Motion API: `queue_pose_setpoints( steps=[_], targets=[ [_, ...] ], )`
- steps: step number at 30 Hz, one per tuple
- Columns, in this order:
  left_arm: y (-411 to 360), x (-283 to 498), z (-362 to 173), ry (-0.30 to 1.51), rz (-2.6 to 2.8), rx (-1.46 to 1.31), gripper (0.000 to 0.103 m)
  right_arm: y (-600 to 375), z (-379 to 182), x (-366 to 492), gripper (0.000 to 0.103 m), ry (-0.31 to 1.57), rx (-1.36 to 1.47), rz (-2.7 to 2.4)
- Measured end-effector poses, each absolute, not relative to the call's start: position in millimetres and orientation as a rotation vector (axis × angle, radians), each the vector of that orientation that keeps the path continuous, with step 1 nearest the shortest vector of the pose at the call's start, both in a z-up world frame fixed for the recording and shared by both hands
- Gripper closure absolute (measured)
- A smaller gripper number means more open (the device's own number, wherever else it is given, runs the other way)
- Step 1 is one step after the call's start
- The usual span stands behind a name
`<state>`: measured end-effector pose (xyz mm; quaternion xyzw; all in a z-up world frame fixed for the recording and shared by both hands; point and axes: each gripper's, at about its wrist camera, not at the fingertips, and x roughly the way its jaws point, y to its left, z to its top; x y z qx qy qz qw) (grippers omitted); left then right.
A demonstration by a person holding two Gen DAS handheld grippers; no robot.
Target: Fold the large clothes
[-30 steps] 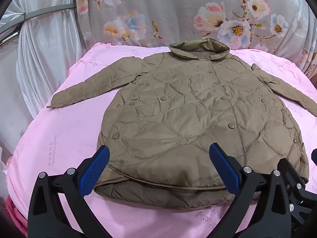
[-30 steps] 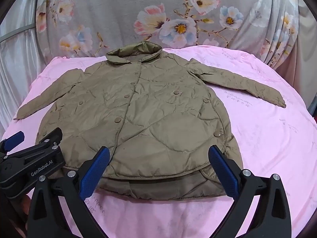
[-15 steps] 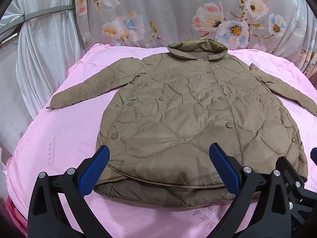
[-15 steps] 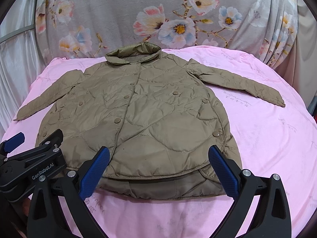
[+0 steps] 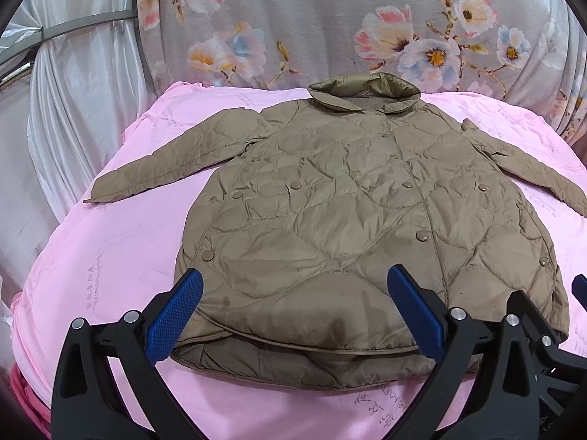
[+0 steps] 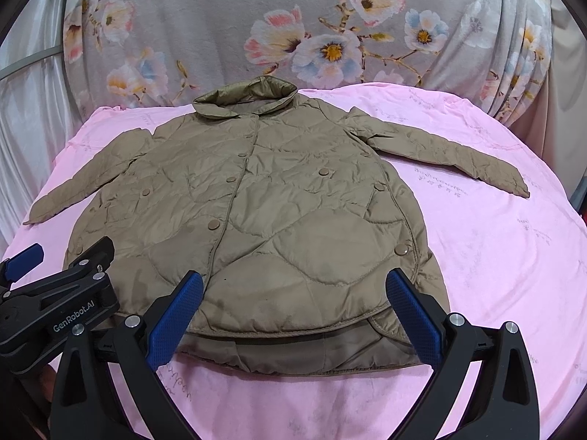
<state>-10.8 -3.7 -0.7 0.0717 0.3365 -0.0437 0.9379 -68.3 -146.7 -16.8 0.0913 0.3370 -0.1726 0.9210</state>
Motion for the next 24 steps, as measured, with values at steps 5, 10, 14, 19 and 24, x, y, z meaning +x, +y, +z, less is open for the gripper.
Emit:
queue_pose_setpoints(
  steps=[5,10,14,19,24],
  targets=[
    [-2,-11,0,0.693,-0.089,0.145,0.005,-147,-17,-68,0.005,0.694,0.189,-0.357],
    [-4,-7,2,0.695,-0.086,0.147,0.005,-147,-17,-67,0.005,0.693,0.188,-0.356],
    [-4,-8,1,0.694,-0.087,0.147,0.005,-148,-17,-66,0.005,0.694,0.185,-0.355],
    [-5,-5,1,0.697,-0.084,0.145,0.005,-149,-18,-62,0.005,0.701,0.188,-0.351],
    [-7,-2,2,0.697,-0.082,0.149,0.005,-149,-19,-54,0.005,0.708,0.188,-0.337]
  ],
)
